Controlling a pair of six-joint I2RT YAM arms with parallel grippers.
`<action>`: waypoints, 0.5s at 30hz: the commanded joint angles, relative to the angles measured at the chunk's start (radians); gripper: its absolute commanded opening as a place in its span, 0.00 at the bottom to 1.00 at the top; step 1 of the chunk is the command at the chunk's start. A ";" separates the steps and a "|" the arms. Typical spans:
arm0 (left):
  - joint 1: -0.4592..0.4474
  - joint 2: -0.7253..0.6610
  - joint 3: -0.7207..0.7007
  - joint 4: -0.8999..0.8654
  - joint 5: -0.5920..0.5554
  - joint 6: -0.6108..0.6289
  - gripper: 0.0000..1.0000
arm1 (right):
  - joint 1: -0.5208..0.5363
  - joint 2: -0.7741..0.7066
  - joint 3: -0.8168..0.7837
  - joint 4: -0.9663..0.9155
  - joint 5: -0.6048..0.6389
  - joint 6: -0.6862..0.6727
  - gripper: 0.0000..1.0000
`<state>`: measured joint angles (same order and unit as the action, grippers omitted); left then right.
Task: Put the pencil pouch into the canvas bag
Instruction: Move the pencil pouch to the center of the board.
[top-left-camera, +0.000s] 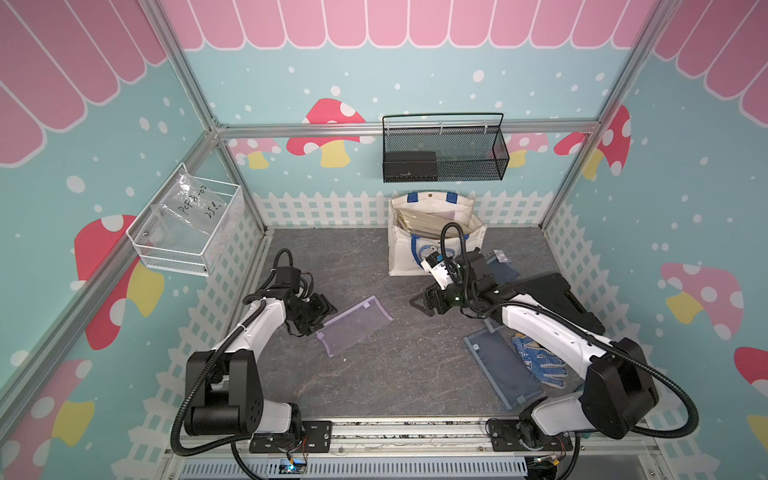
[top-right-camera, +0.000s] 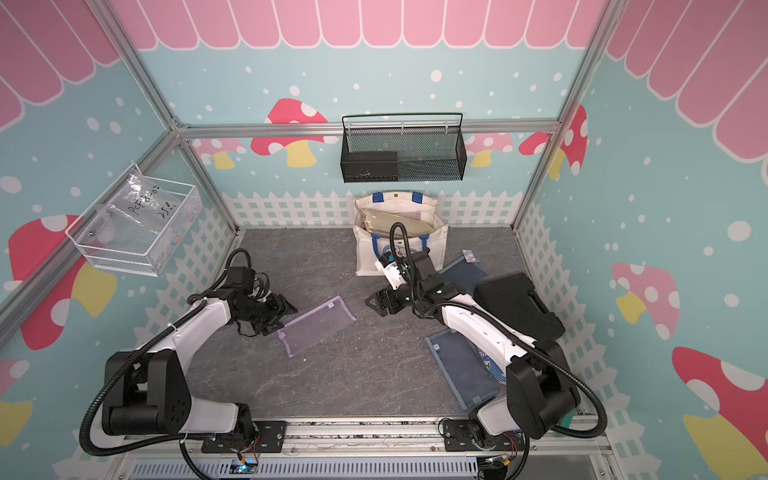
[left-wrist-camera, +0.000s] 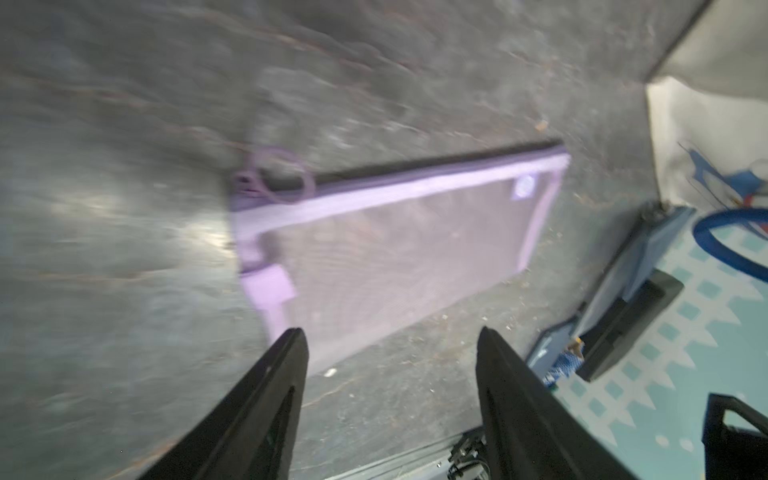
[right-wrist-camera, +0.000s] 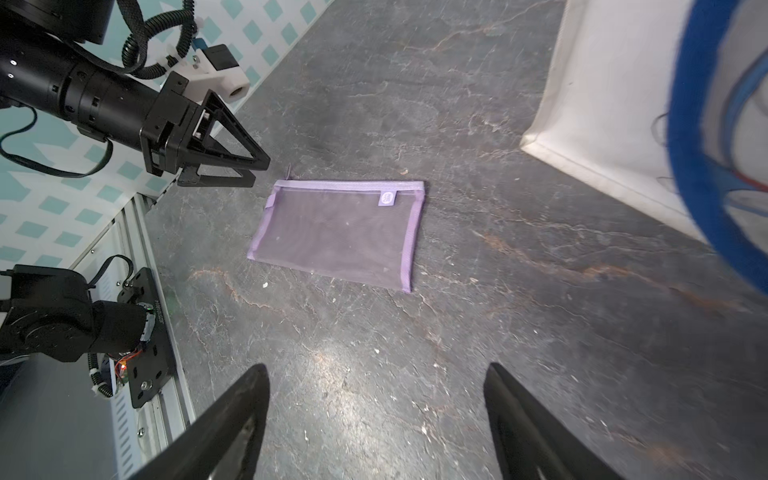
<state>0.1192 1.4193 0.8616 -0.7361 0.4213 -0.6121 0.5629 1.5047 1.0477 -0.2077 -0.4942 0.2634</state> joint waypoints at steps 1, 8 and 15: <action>0.037 0.024 -0.039 -0.026 -0.034 0.064 0.65 | 0.028 0.094 0.059 0.080 -0.058 0.041 0.82; 0.008 0.080 -0.138 0.120 0.037 0.026 0.64 | 0.040 0.244 0.150 0.104 -0.098 0.076 0.77; -0.192 0.077 -0.243 0.277 0.050 -0.138 0.63 | 0.036 0.166 0.040 0.101 -0.058 0.083 0.78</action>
<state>-0.0013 1.4693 0.6933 -0.5354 0.4820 -0.6579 0.5995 1.7153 1.1355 -0.1108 -0.5571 0.3321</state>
